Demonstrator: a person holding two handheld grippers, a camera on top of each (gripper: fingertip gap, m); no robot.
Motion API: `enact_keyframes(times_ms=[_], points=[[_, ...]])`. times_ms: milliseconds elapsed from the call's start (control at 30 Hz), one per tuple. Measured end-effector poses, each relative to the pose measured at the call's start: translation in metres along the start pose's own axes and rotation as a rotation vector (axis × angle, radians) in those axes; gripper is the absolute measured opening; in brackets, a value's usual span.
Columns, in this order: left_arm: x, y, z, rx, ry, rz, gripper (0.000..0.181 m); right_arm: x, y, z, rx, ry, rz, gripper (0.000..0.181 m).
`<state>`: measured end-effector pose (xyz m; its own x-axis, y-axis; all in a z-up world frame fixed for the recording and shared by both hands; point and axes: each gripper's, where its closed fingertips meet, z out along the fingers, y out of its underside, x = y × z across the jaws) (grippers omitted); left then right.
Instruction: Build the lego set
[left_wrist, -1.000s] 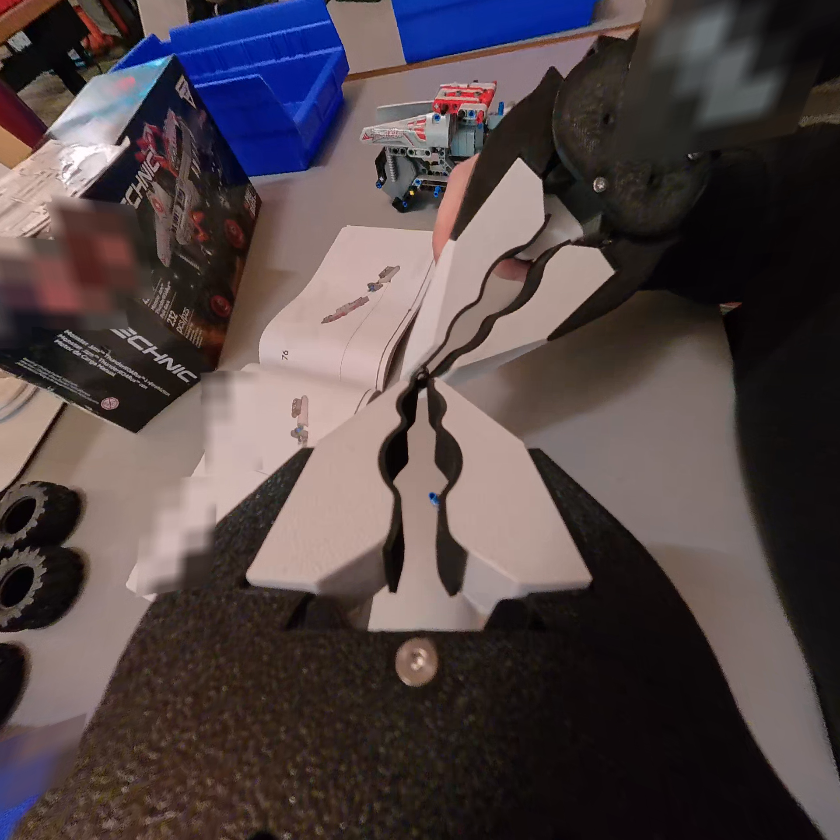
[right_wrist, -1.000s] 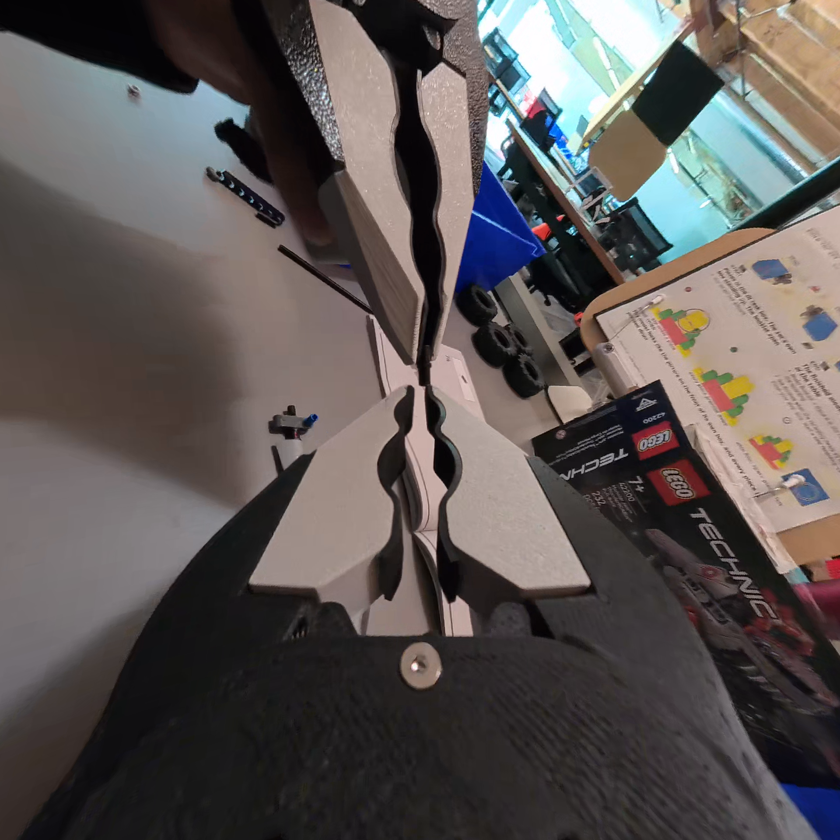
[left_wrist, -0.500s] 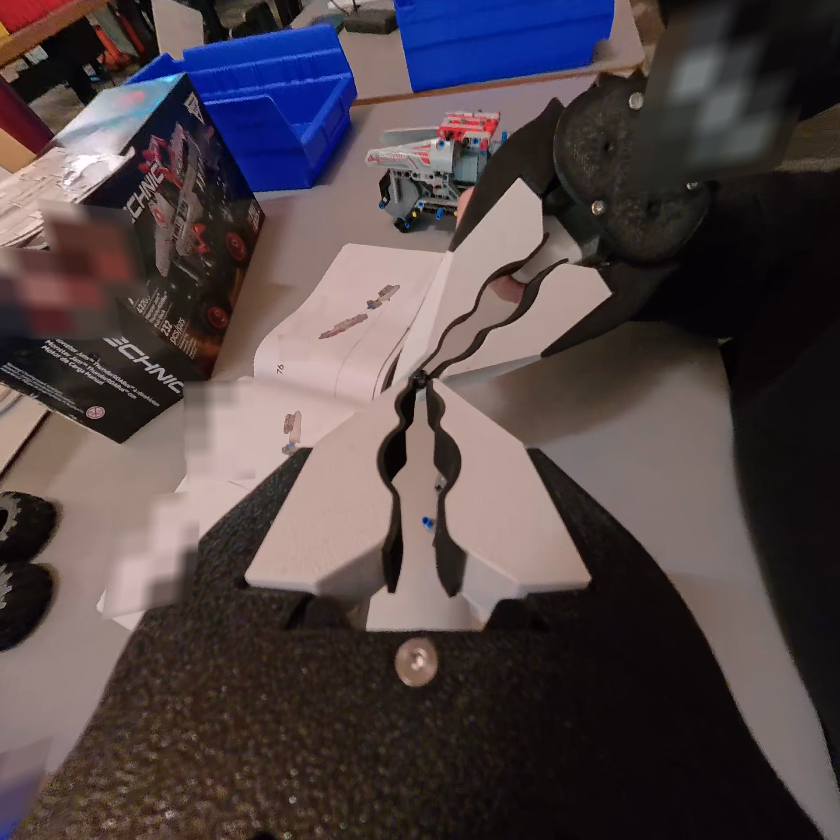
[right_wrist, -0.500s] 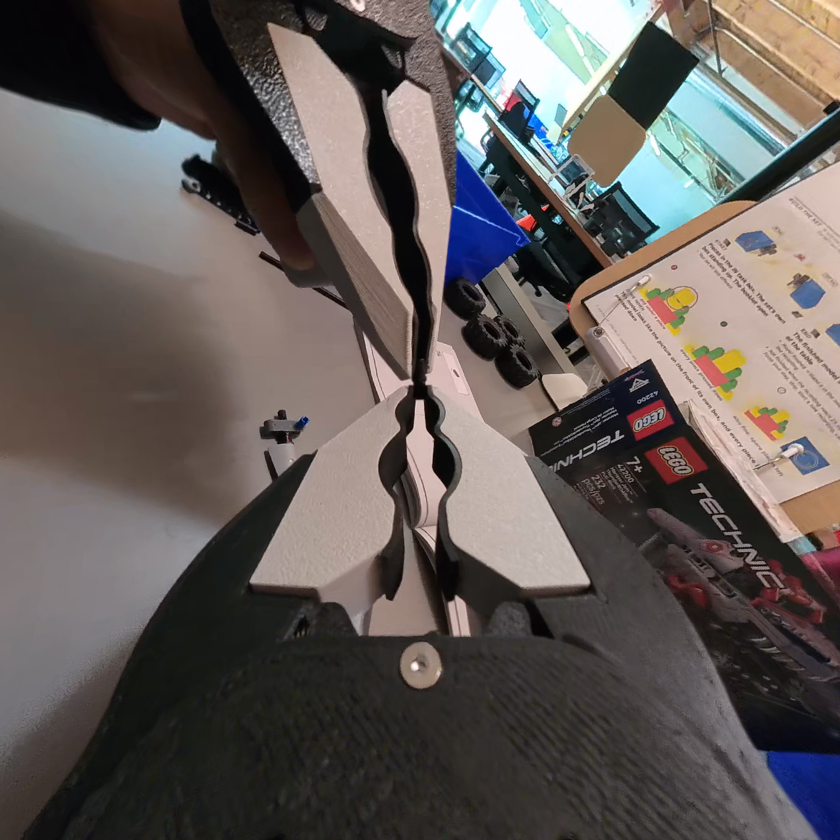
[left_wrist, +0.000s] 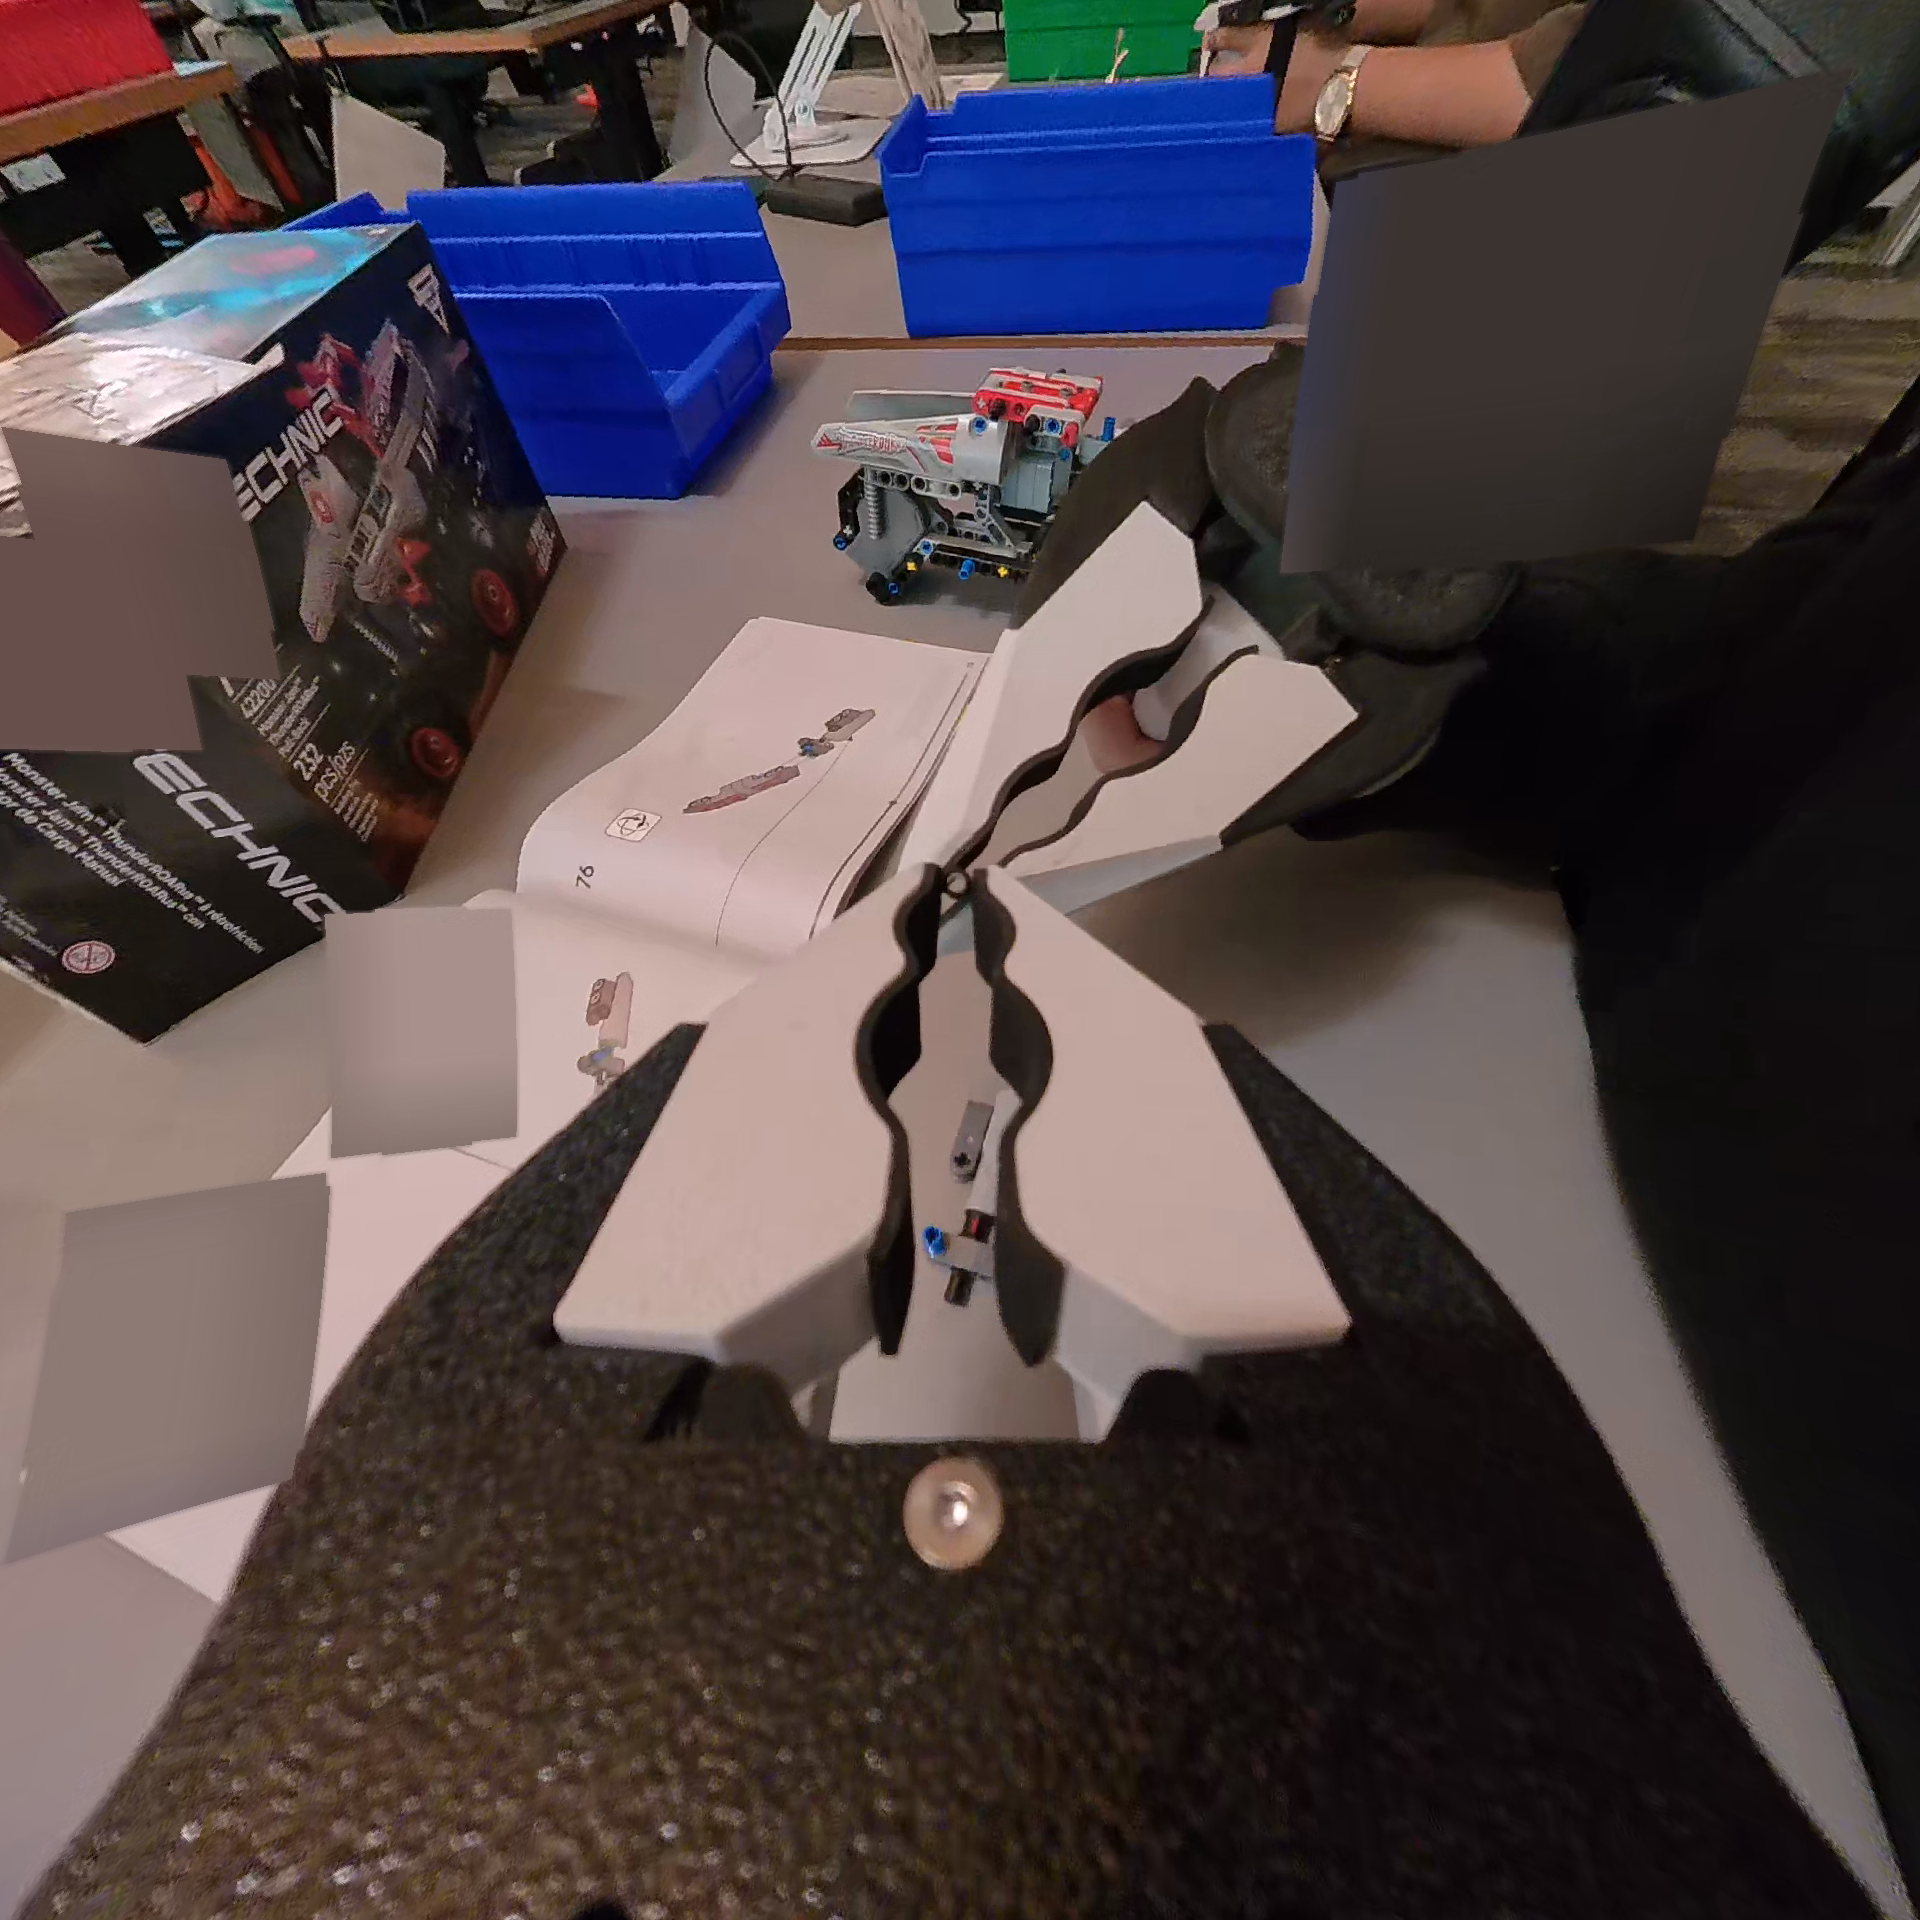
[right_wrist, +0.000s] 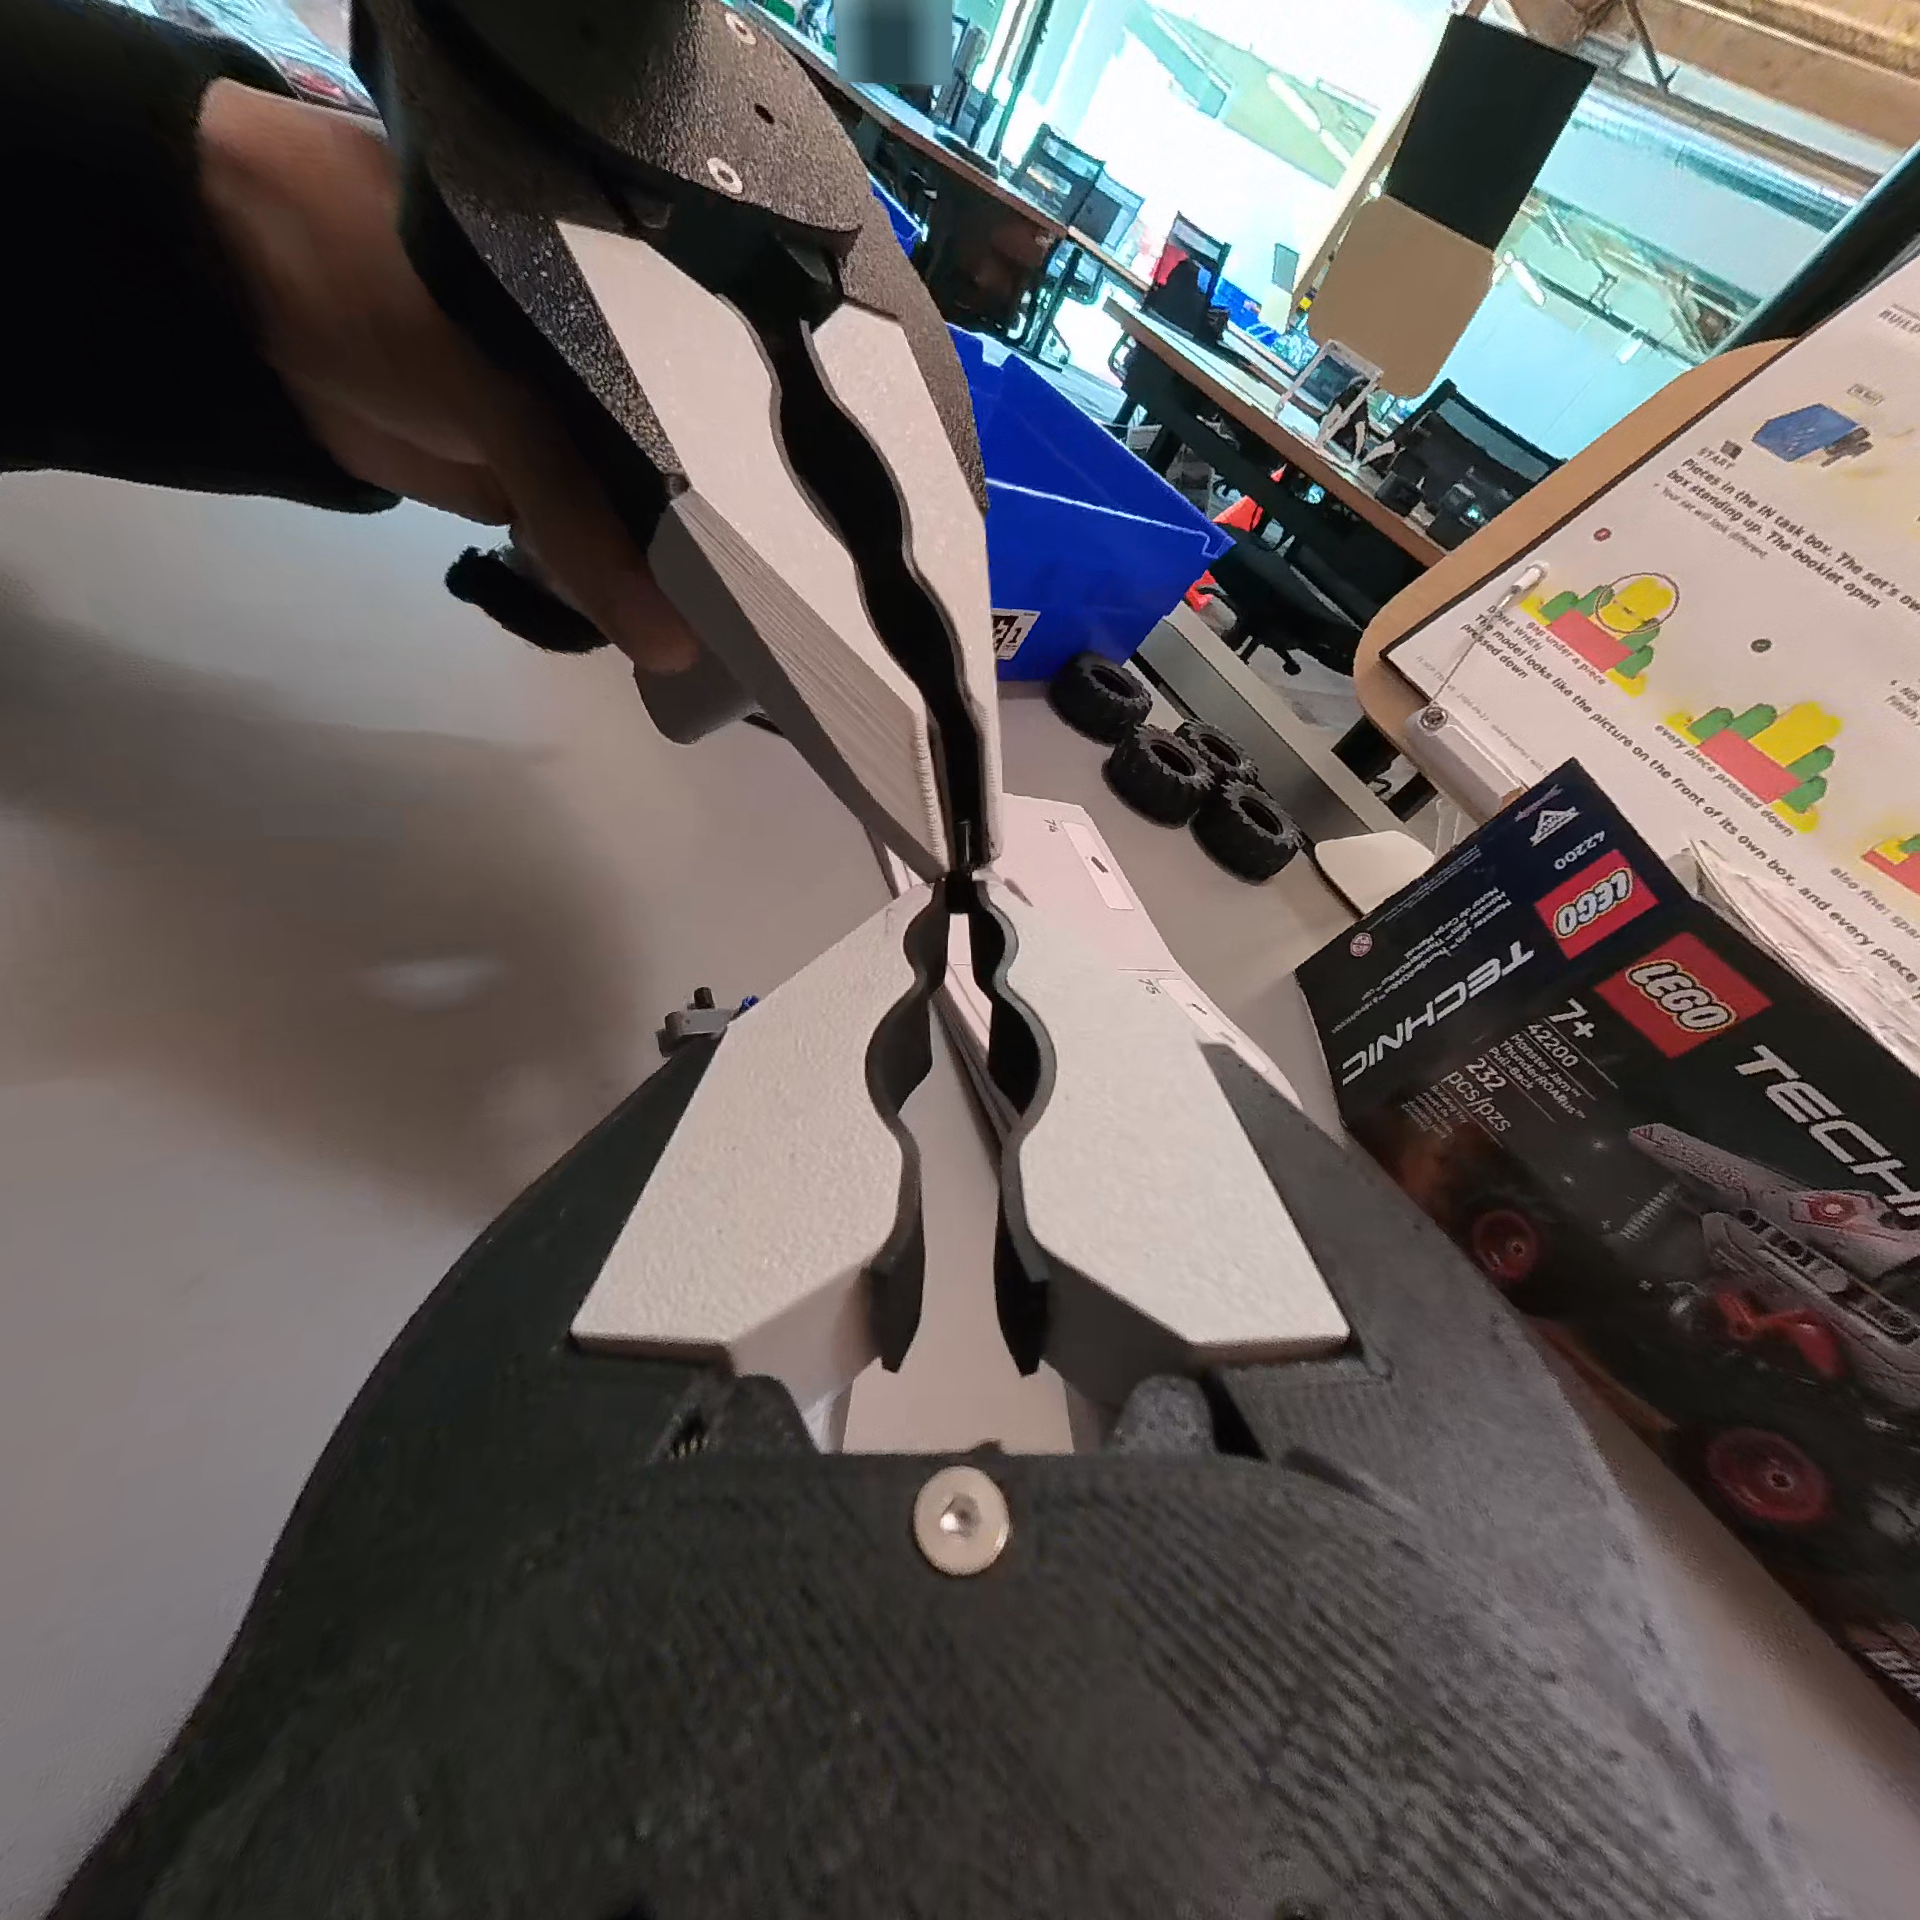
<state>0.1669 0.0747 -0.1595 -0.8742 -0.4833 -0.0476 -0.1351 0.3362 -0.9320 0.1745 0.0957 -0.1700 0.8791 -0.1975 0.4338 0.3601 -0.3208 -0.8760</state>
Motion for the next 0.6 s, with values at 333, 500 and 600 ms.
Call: enact_keyframes(times_ms=[333, 500, 600], points=[[-0.001, 0.006, 0.004, -0.009, -0.021, 0.103, 0.002, -0.003, 0.008, 0.001, -0.008, -0.025, 0.045, 0.001], [0.0, 0.012, 0.005, -0.013, 0.004, 0.024, 0.002, -0.007, 0.012, 0.003, -0.024, -0.044, 0.048, 0.001], [0.0, 0.017, 0.005, -0.042, 0.021, 0.008, 0.002, -0.01, 0.016, 0.005, -0.034, -0.05, 0.043, 0.001]])
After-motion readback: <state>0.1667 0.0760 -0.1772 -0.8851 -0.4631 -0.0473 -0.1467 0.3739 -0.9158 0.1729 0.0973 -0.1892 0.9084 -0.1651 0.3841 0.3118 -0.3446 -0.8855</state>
